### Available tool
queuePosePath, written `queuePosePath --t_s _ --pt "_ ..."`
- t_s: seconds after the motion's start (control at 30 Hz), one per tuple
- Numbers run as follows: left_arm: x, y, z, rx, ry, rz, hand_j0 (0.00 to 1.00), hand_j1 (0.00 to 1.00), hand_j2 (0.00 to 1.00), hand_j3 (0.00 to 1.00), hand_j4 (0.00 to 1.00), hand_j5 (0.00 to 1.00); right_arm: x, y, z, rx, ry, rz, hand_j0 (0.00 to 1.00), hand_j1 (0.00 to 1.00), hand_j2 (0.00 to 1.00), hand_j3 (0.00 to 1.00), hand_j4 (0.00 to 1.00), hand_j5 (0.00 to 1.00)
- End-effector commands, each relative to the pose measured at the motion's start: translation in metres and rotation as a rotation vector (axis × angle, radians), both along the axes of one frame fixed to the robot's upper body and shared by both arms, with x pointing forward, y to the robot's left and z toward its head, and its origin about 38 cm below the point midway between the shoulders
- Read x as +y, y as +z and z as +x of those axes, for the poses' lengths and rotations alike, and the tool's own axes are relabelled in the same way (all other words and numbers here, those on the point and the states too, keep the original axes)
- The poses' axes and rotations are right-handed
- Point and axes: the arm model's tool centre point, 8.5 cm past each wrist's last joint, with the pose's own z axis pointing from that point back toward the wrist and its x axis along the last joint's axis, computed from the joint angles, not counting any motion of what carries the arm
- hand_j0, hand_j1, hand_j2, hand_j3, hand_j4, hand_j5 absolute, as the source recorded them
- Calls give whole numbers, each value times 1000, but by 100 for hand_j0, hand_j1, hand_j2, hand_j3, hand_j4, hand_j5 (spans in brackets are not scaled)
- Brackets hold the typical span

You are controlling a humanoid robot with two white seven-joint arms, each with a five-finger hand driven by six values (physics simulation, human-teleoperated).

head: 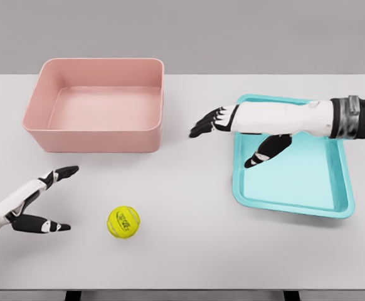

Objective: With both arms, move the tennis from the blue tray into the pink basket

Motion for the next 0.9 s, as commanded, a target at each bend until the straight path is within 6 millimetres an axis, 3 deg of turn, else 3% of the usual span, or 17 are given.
queuePosePath --t_s 0.0,0.13,0.27,0.37,0.43,0.6,0.87 --pt "-1 -3 -2 9 -5 4 100 100 100 100 100 100 -39 21 -5 -38 -38 -8 100 100 100 100 100 100" --pt "-3 -4 -3 -5 -34 48 100 100 100 100 100 100 -56 25 -4 -39 -83 -16 100 100 100 100 100 100" --pt "-18 -15 -9 -30 -96 108 100 100 100 100 100 100 -86 33 0 -9 -169 34 100 100 100 100 100 100" --pt "-29 -22 -13 -25 -116 97 100 100 100 100 100 100 -95 32 -3 -9 -206 67 100 100 100 100 100 100" --pt "-34 -24 -16 -19 -127 90 100 100 100 100 100 100 -98 33 -4 -14 -216 78 100 100 100 100 100 100" --pt "-54 1 -19 -52 -156 -5 100 100 100 100 100 100 -105 39 -1 -21 -247 79 100 100 100 100 100 100" --pt "-48 12 -19 -42 -153 -20 99 99 99 99 99 99 -100 34 1 15 -276 76 100 100 100 100 100 100"
